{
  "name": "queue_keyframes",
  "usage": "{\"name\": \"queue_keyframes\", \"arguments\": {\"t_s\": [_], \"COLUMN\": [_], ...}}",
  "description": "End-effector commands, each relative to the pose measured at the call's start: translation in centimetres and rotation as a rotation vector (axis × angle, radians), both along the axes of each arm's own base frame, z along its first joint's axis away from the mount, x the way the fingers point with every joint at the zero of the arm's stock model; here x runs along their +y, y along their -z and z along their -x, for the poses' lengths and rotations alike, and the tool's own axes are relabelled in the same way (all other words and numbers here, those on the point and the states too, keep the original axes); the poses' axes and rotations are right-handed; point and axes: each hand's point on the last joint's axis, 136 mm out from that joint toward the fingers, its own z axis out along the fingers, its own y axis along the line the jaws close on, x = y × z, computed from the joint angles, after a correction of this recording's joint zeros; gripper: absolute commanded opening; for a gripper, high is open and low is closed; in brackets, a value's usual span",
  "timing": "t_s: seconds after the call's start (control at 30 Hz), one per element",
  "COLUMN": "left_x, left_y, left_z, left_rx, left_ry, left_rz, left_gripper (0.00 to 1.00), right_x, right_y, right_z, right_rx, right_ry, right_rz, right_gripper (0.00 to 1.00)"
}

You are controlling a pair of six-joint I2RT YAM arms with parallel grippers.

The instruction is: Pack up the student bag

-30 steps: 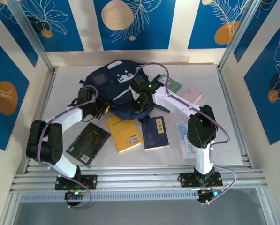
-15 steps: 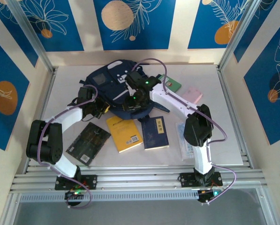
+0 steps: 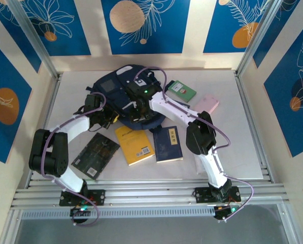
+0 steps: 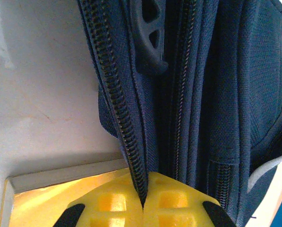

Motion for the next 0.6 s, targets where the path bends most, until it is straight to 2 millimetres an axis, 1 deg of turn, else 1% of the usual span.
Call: {"name": "queue_keyframes", "arguments": {"t_s": [0.0,0.27,0.4,0.57], "left_x": [-0.4,-0.4,-0.3,-0.3], "left_y": [-1.8,-1.6,-1.6,-1.4], "left_z": [-1.4,-1.4,-1.4,-1.3], "left_rx": [-0.075,-0.071,-0.07,-0.067], "left_ry": [0.023,0.023,0.022,0.02], "left_rz": [0.008,0.006,0.004,0.004], "left_gripper": [0.0,0.0,0.0,0.0], "right_x": [-0.5,-1.7,-2.0,-2.5], "right_y": [0.5,0.9,0.6,-0.3], "right_z": [-0.3,-0.5,-0.6,-1.0], "right_rx": [-0.018,-0.078,-0.103,-0.129], "right_ry": [-0.001,-0.027,-0.028,-0.01], "right_rz": [0.059,0.166,0.174,0.155], "right_gripper": [0.47,0.44,0.4,0.34]}}
